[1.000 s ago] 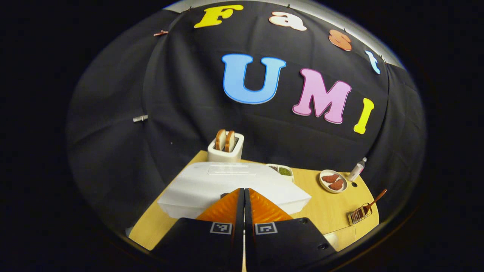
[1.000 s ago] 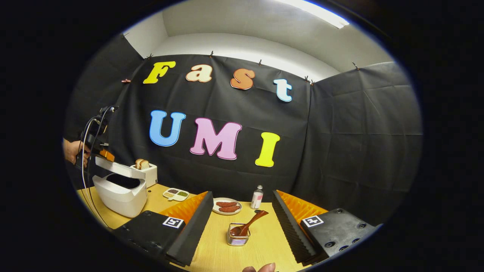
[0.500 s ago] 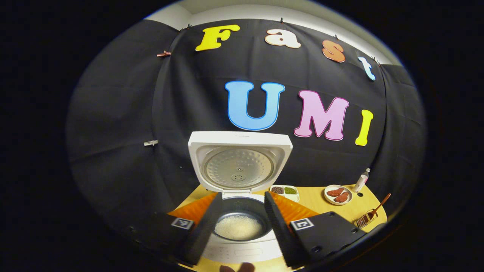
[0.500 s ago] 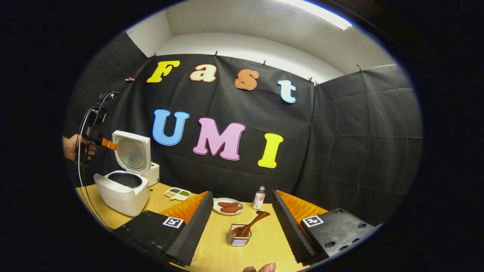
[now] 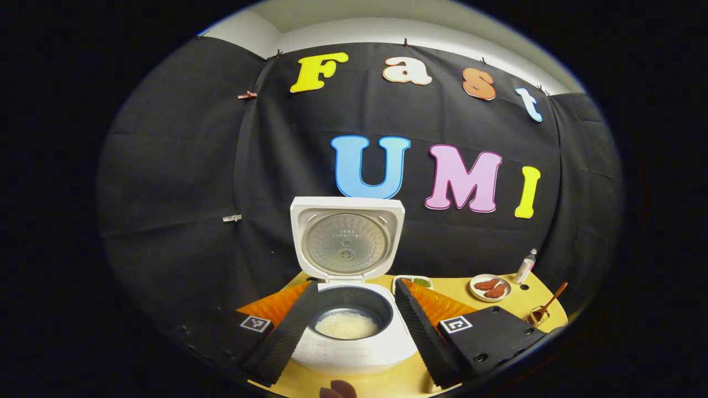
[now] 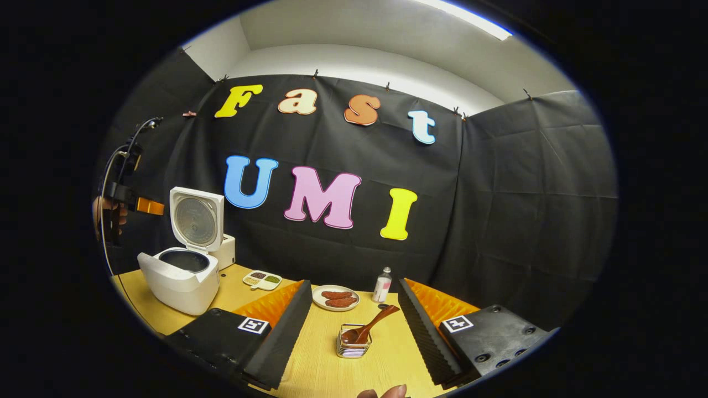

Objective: Close the left gripper, press the button to open the rice cooker; take a wooden spoon from the chopstick holder with the right hand, scoop a spoonful of rice and pour it into the rice cooker, then put the wooden spoon back into the chopstick holder.

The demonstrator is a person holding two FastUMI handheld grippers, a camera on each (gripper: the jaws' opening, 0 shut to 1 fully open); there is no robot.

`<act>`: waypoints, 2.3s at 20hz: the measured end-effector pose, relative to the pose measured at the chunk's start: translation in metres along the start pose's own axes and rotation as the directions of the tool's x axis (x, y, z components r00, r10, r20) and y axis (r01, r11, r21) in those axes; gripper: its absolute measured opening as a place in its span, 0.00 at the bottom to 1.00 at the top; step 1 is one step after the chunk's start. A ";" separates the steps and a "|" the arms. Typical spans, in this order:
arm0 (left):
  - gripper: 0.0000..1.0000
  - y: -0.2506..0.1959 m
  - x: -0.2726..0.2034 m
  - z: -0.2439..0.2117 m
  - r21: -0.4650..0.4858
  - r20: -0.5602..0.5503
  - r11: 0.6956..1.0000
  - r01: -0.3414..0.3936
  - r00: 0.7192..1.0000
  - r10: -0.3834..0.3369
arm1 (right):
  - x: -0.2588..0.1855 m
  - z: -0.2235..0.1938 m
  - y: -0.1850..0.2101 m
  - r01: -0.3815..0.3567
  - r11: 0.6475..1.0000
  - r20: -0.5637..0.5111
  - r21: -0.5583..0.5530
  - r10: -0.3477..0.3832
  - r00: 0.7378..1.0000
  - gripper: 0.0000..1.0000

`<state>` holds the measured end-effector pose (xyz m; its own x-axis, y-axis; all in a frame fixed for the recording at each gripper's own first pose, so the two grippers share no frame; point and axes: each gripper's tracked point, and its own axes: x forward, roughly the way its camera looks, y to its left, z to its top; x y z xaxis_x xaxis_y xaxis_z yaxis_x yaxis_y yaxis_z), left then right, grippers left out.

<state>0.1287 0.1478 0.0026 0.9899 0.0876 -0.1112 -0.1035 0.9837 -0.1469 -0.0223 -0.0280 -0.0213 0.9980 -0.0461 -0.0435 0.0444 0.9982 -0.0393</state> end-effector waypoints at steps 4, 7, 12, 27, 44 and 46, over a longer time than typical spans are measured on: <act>0.95 -0.027 -0.036 -0.011 0.011 0.002 1.000 0.020 1.000 -0.020 | 0.019 -0.030 -0.018 0.011 0.997 -0.086 0.072 -0.005 0.996 0.98; 0.95 -0.050 -0.062 -0.018 0.016 -0.002 0.999 0.050 0.999 -0.050 | 0.038 -0.057 -0.035 0.032 0.992 -0.146 0.122 -0.014 0.989 0.98; 0.95 -0.074 -0.097 -0.037 0.049 -0.026 0.995 0.084 0.996 -0.083 | 0.076 -0.098 -0.049 0.028 0.983 -0.218 0.184 0.013 0.976 0.98; 0.95 -0.093 -0.132 -0.067 0.076 -0.134 0.993 0.087 0.988 -0.077 | 0.187 -0.245 -0.042 0.035 0.962 -0.466 0.272 0.100 0.879 0.96; 0.95 -0.087 -0.137 -0.080 0.067 -0.183 0.997 0.041 0.983 -0.028 | 0.201 -0.257 -0.034 0.045 0.945 -0.498 0.325 0.130 0.857 0.13; 0.95 -0.085 -0.138 -0.079 0.068 -0.180 0.997 0.039 0.983 -0.026 | 0.200 -0.256 -0.032 0.044 0.946 -0.494 0.321 0.127 0.860 0.11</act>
<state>-0.0067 0.0400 -0.0474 0.9587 0.0324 -0.2825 -0.0582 0.9948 -0.0835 0.1645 -0.0787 -0.2840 0.8417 0.0687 -0.5355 0.1008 0.9544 0.2809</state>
